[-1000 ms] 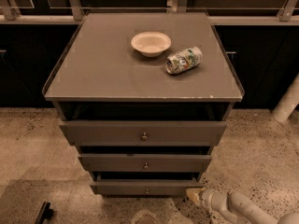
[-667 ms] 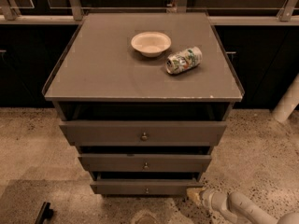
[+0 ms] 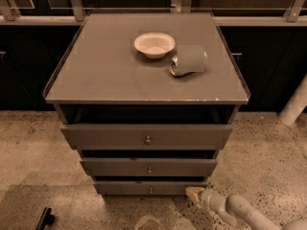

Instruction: Close bottom drawer

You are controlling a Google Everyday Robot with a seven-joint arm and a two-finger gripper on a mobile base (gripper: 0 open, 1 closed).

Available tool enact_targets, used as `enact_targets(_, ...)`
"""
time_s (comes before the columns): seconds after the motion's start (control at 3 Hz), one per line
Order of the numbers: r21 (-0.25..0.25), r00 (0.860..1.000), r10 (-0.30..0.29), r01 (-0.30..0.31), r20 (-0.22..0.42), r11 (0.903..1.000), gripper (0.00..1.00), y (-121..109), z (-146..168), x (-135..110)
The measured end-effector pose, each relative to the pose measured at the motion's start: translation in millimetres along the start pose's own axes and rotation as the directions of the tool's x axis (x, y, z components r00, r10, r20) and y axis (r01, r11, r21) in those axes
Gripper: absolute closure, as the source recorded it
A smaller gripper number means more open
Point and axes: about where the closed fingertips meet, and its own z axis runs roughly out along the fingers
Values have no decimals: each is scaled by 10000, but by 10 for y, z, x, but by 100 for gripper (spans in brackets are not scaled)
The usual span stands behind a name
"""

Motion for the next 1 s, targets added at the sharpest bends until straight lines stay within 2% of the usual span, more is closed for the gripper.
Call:
enact_targets(0.33, -29, 9997, -184, 184, 170, 9998, 100, 39, 83, -66)
enact_targets(1.0, -159, 9998, -179, 181, 130, 9997, 100, 48, 41, -136)
